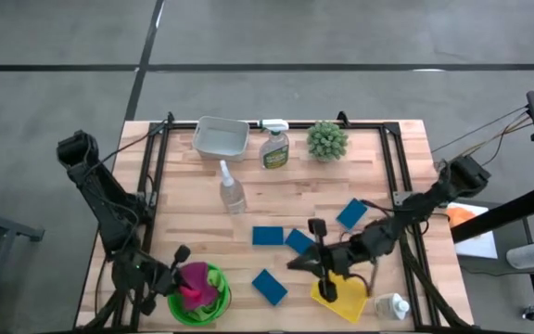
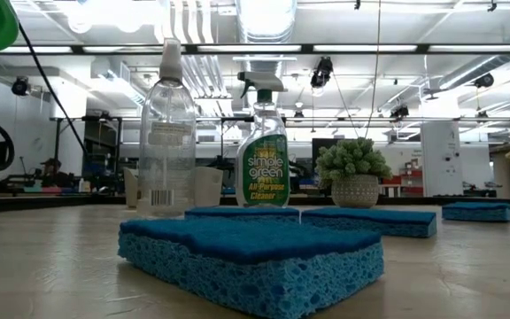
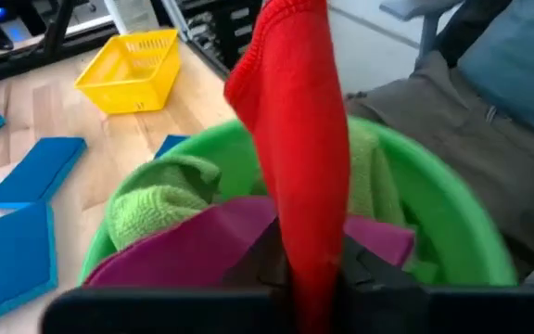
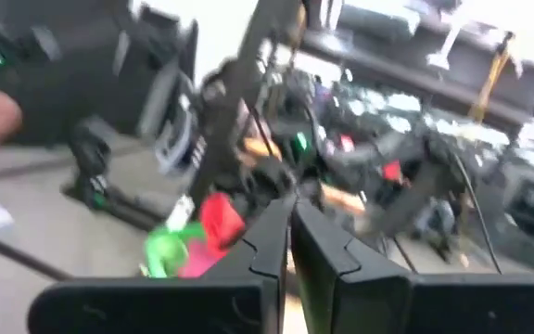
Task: Pick & Place Kitchen Items
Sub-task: Put the red microfiber cloth into the green basket, then put the blue sponge into the yellow bin
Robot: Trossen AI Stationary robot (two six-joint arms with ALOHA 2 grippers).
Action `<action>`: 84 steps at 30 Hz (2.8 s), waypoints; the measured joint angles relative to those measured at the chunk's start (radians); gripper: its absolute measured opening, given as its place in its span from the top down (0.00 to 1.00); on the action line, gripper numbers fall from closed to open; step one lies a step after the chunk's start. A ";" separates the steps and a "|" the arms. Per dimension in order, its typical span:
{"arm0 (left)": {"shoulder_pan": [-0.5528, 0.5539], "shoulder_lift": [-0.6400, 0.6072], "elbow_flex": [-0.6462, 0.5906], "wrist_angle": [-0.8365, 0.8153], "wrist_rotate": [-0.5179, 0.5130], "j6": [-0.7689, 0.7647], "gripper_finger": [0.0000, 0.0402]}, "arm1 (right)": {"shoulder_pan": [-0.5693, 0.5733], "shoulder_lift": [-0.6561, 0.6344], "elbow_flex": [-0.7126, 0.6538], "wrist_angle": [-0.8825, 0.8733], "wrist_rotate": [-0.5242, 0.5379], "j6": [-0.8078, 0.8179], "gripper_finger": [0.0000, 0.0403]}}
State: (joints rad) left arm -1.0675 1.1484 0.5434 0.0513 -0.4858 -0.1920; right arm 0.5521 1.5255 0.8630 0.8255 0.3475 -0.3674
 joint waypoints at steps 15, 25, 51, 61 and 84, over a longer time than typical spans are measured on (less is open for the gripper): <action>0.017 -0.010 0.023 -0.002 0.041 0.008 0.45 | -0.003 0.007 0.002 -0.015 0.063 0.002 0.95; 0.017 -0.062 0.080 0.032 -0.083 0.226 0.37 | -0.003 0.007 0.002 -0.015 0.061 0.005 0.95; 0.147 -0.495 -0.417 0.483 -0.340 0.303 0.37 | -0.085 0.007 0.018 -0.445 0.284 0.319 0.43; 0.146 -0.503 -0.420 0.398 -0.307 0.175 0.37 | -0.085 0.007 0.068 -0.667 0.349 0.393 0.13; 0.148 -0.504 -0.420 0.351 -0.405 0.112 0.37 | -0.150 0.077 0.119 -1.162 0.122 0.850 0.13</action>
State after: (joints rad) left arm -0.9195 0.6449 0.1230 0.4023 -0.8906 -0.0799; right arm 0.4021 1.6024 0.9825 -0.3367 0.4690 0.4830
